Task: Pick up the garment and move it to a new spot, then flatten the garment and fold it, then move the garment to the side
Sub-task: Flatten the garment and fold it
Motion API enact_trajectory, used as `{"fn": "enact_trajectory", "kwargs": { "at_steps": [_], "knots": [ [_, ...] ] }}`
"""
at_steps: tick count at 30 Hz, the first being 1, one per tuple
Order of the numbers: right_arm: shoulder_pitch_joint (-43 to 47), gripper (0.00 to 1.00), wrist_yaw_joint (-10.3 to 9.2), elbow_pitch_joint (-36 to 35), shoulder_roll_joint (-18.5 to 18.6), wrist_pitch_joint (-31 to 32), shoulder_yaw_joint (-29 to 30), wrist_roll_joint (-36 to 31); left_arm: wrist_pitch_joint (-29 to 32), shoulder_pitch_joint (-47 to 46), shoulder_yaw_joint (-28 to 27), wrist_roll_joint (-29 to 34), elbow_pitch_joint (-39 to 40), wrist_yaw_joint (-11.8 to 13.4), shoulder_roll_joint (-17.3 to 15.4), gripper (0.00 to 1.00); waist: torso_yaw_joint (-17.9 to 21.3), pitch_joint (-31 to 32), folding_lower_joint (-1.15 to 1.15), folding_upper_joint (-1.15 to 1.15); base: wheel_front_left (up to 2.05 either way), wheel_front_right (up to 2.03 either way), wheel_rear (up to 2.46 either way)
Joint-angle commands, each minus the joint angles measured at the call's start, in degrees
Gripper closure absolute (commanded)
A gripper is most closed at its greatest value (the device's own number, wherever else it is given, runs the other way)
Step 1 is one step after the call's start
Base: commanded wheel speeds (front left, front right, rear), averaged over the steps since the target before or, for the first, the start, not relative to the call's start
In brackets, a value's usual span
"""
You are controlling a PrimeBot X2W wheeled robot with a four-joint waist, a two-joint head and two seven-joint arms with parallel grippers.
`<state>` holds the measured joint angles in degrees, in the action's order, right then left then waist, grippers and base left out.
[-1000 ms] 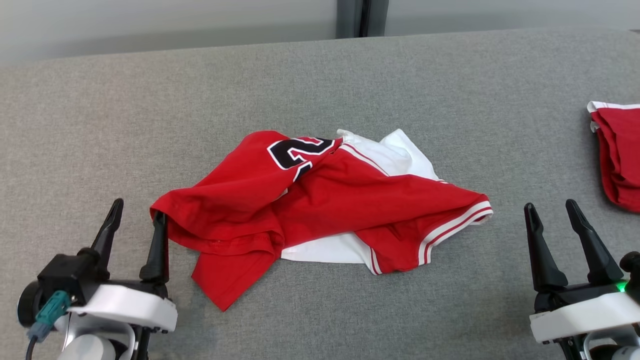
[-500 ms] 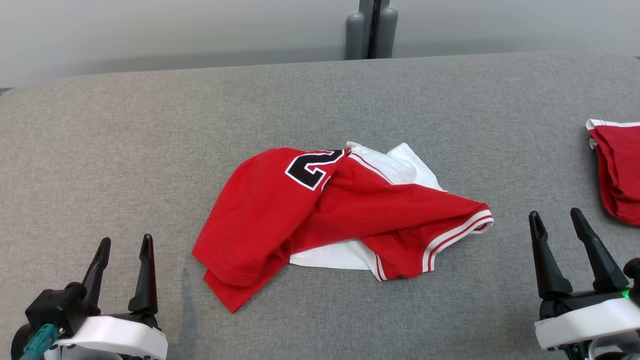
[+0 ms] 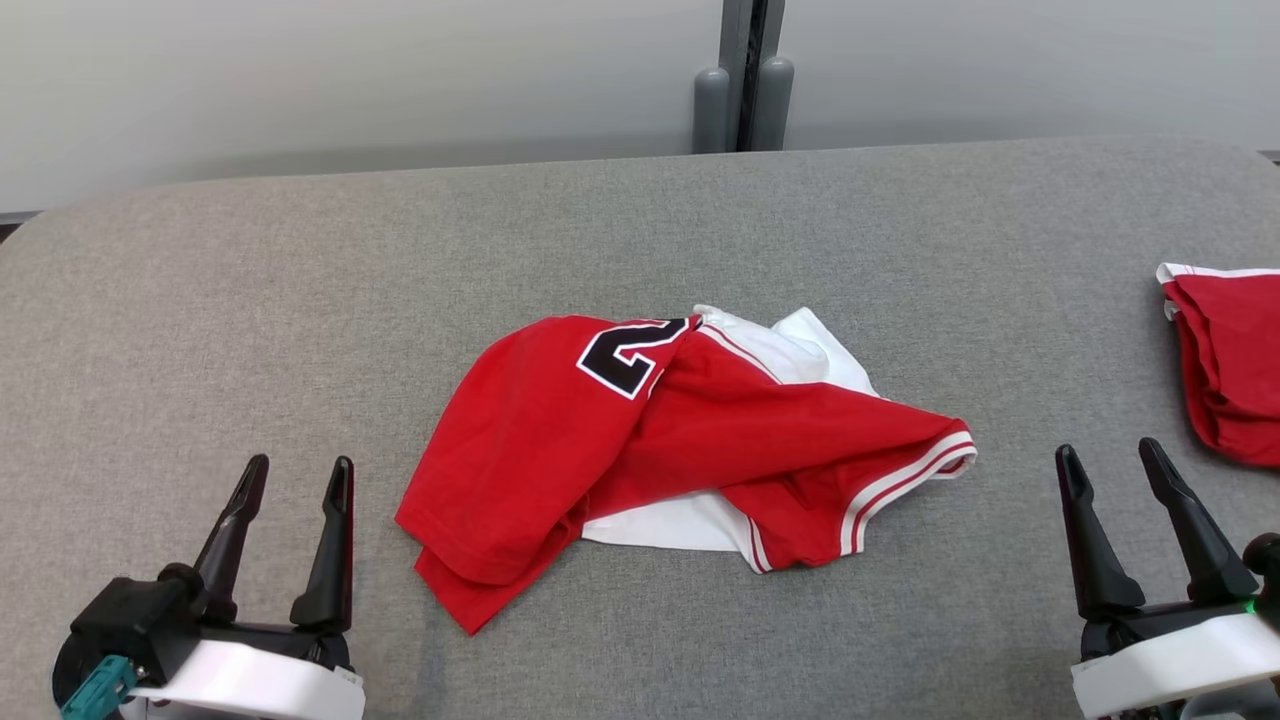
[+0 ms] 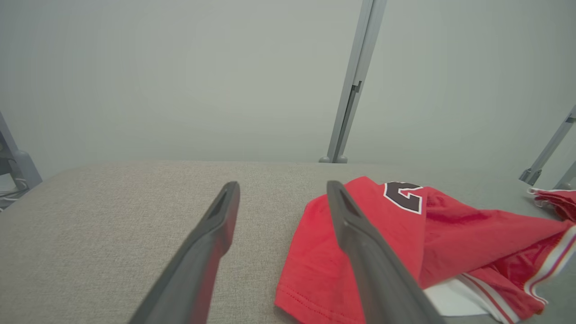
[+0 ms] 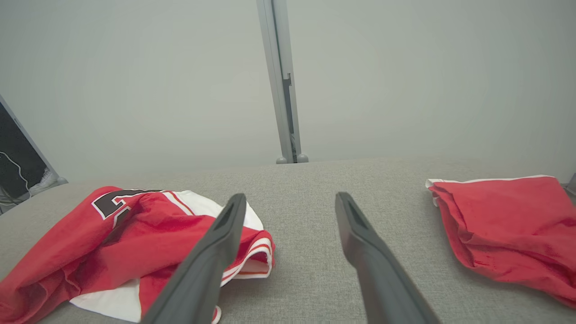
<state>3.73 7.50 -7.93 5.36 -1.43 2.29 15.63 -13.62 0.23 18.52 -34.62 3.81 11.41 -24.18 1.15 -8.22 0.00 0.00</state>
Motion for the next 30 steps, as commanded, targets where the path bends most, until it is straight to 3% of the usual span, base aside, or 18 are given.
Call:
{"fn": "enact_trajectory", "kwargs": {
  "at_steps": [1, 19, 30],
  "knots": [
    [0.4, 0.0, 0.0, -0.2, 0.2, 0.3, 0.1, -0.2, 0.1, 0.6, 0.0, 0.1, 0.5, 0.3, 0.0, 0.0, 0.1, 0.3, 0.0, 0.0, 0.0, 0.0, 0.0],
    [0.8, 0.0, 0.0, -0.9, 0.2, 0.7, 0.1, -0.2, -0.1, 0.3, 1.8, 0.1, 0.6, -0.4, 1.0, 0.0, -1.1, -0.6, 0.0, 0.0, 0.0, 0.0, 0.0],
    [-1.1, 0.0, 0.0, -1.0, 0.8, 0.4, -0.2, 0.1, 3.3, -0.6, 10.7, -0.3, -7.9, -5.0, 5.4, 0.0, -2.2, -3.5, 0.0, 0.0, 0.0, 0.0, 0.0]
  ]
}}
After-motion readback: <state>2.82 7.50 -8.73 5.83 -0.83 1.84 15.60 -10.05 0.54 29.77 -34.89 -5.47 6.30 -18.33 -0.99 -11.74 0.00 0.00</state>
